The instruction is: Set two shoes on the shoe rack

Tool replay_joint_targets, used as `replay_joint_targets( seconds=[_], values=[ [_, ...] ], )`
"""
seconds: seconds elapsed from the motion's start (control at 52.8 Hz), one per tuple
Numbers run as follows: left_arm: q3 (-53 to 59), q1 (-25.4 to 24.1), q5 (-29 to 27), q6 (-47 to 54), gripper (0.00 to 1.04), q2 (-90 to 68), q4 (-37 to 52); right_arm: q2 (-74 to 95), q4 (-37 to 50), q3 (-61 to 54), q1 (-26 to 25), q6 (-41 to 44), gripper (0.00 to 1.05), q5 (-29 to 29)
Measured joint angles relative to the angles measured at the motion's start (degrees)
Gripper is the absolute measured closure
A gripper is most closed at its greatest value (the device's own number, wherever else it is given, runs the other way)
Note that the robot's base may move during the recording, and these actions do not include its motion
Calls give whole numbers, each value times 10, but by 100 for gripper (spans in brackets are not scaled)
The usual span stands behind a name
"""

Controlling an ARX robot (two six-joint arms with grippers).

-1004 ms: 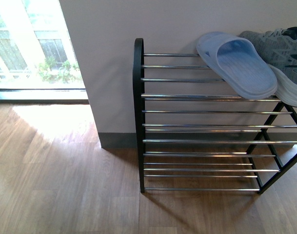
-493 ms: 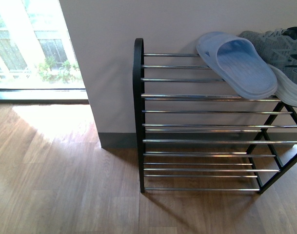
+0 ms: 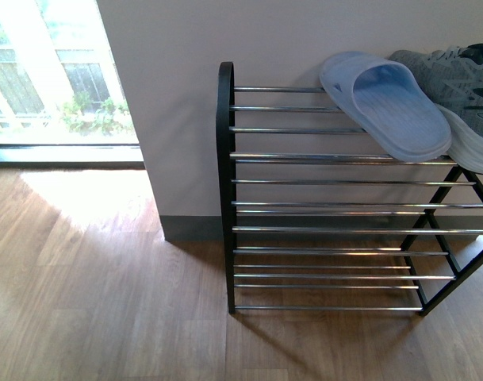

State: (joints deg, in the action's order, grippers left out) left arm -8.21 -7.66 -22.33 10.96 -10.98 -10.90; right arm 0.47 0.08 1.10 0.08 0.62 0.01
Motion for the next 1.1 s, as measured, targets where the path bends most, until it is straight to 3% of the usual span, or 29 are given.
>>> replay_joint_targets(
  seconds=[0.568, 0.701, 0.966, 1.099],
  values=[
    [0, 0, 0, 0, 103, 0, 0, -1, 0, 0, 0, 0, 102, 0],
    [0, 0, 0, 0, 103, 0, 0, -1, 0, 0, 0, 0, 84, 0],
    [0, 0, 0, 0, 103, 0, 0, -2, 0, 0, 0, 0, 24, -1],
    [0, 0, -2, 0, 103, 0, 0, -2, 0, 0, 0, -1, 8, -1]
  ],
)
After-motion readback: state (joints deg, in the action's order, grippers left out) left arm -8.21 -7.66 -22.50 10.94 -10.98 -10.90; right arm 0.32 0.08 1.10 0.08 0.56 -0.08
